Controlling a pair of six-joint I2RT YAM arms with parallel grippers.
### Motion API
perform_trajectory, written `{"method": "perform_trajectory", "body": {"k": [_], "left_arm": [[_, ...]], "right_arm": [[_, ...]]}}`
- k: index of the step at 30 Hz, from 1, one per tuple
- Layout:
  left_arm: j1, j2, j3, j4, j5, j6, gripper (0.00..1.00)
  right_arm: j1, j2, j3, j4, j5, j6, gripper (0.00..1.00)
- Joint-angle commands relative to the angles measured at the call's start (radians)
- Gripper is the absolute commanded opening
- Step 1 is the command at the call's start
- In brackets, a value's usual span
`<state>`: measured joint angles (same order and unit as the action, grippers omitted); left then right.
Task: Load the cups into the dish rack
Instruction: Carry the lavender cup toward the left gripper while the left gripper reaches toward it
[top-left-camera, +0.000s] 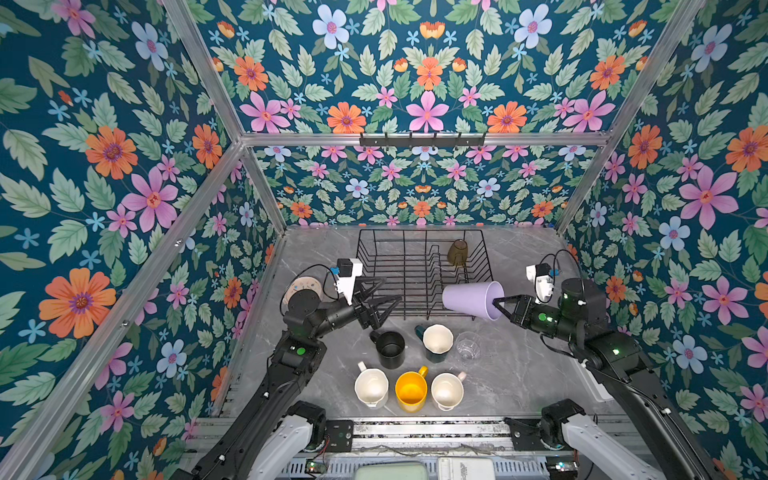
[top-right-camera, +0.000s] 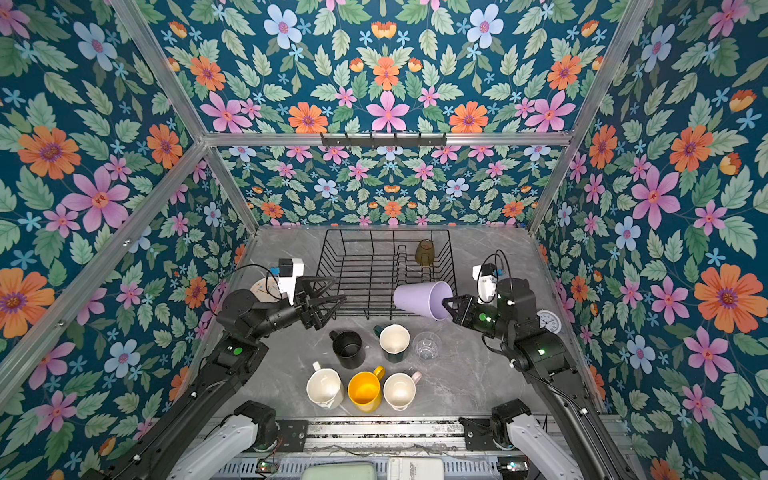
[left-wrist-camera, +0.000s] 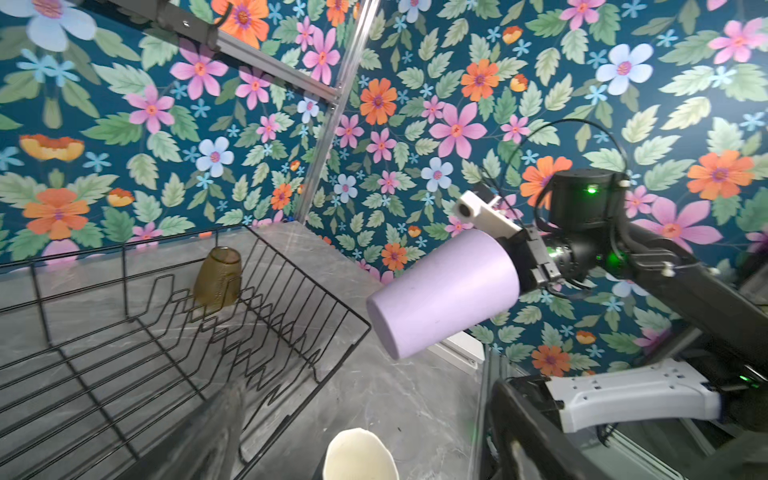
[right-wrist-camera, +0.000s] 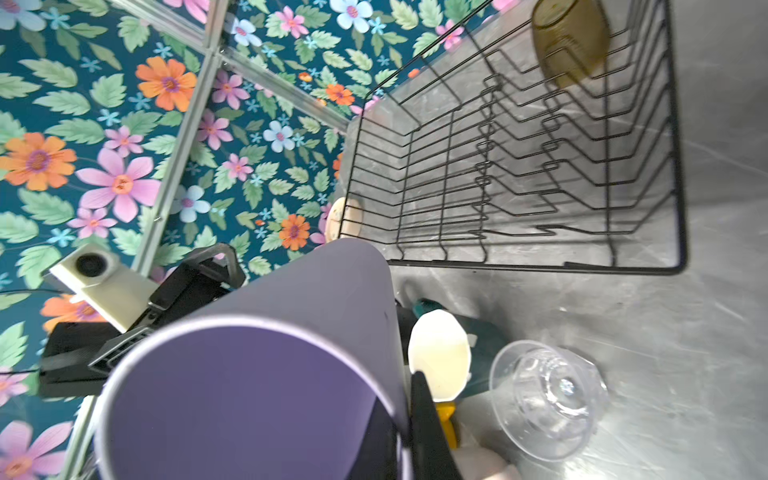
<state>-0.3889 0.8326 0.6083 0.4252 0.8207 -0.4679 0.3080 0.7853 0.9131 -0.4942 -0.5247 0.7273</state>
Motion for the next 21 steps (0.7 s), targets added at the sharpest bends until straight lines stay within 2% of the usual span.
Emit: {"method": "perform_trajectory", "body": {"k": [1,9,21], "left_arm": [[-0.019,0.020,0.000,0.108,0.037,-0.020,0.92],[-0.086,0.086,0.025,0.130,0.043,0.000,0.93],[-0.171,0.178,0.086,0.178,0.055,0.029,0.93]], "right_arm": [[-0.007,0.023,-0.003,0.160,-0.178,0.044,0.00],[-0.008,0.080,-0.016,0.312,-0.316,0.107,0.00],[-0.007,0.120,-0.011,0.393,-0.432,0.118,0.00]]}}
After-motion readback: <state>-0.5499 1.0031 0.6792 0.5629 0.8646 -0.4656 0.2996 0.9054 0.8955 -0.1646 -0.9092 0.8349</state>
